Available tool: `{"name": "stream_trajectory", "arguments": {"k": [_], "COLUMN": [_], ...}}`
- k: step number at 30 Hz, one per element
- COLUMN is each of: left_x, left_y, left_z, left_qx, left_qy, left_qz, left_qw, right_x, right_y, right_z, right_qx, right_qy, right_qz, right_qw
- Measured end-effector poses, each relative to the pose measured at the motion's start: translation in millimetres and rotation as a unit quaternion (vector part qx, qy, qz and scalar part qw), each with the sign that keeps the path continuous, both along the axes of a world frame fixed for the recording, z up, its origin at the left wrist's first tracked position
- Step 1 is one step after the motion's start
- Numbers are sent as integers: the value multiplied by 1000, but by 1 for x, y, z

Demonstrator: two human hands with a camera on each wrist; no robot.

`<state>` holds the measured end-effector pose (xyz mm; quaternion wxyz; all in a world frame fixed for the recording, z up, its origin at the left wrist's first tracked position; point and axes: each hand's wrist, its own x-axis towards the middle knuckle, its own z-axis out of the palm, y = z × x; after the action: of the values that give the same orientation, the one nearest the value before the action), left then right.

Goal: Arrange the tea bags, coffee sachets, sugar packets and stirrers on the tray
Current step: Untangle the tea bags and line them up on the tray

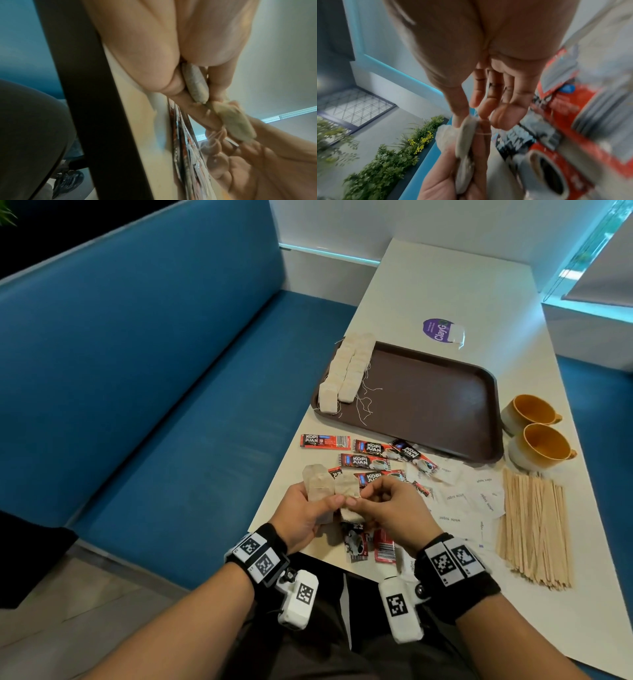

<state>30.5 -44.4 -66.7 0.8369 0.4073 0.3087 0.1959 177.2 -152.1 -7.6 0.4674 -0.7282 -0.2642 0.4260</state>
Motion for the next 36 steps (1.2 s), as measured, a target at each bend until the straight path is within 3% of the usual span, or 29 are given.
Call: {"name": "stream_trajectory", "arguments": {"k": [6, 12, 23, 25, 30, 36], "left_x": [-1, 1, 1, 1, 1, -2], "left_y": [3, 3, 0, 0, 0, -1], "left_z": [-2, 3, 12, 13, 13, 19], "left_qx": [-40, -52, -64, -65, -59, -46], "left_qy": [-33, -41, -45, -44, -37, -38], "left_qz": [27, 27, 37, 44, 50, 28], "left_qw": [998, 997, 996, 996, 996, 998], "right_x": [27, 22, 28, 21, -12, 6], "right_y": [-41, -88, -55, -54, -47, -21], "right_z": [32, 17, -3, 2, 0, -9], "right_qx": [-9, -156, -126, -103, -86, -89], "right_qy": [-157, -209, -324, -316, -242, -297], "right_qz": [30, 219, 166, 192, 352, 286], "right_qw": [987, 940, 923, 923, 900, 907]}}
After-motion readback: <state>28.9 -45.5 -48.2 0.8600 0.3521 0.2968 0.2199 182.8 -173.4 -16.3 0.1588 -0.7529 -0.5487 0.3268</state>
